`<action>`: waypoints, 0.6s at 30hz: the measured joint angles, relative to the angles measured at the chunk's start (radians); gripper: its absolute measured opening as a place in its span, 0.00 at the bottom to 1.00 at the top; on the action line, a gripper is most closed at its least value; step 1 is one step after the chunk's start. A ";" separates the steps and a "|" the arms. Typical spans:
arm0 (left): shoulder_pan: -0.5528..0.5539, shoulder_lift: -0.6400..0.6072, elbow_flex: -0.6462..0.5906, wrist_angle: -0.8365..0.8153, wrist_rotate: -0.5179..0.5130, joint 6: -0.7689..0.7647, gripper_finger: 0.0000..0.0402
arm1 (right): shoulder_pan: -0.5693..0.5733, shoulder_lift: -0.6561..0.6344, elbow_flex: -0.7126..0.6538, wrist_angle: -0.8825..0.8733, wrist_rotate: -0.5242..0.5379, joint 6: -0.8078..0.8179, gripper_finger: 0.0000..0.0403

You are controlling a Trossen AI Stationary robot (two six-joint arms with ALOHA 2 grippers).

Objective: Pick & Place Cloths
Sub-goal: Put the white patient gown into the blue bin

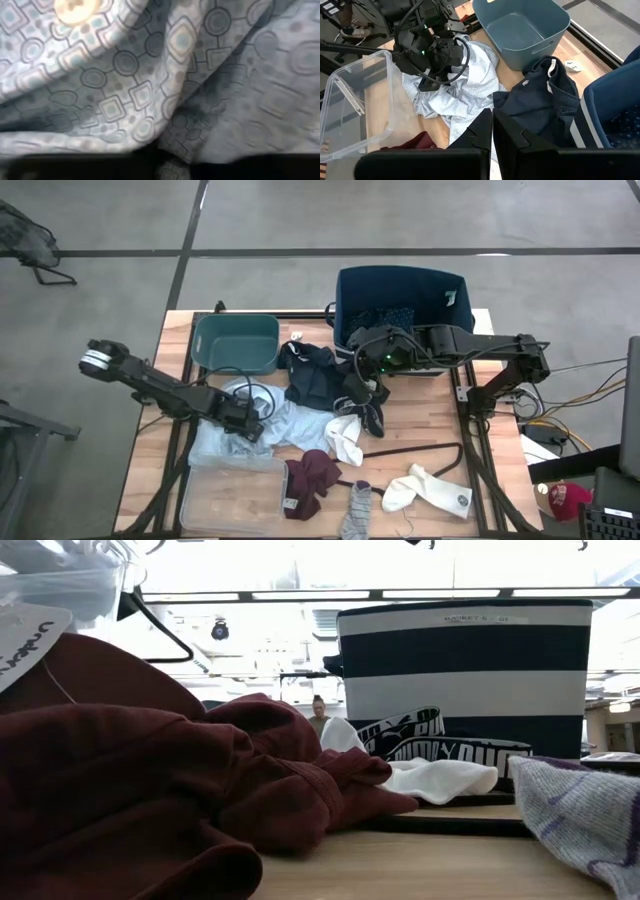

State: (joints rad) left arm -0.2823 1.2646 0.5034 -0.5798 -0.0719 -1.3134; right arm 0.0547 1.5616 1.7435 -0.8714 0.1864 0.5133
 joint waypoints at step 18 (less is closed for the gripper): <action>0.002 -0.227 0.266 -0.222 -0.175 0.087 0.07 | 0.002 0.000 -0.050 0.088 -0.003 -0.013 0.03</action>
State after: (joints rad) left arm -0.2806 1.0378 0.7698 -0.8013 -0.2467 -1.2265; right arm 0.0566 1.5616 1.6936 -0.7837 0.1833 0.5002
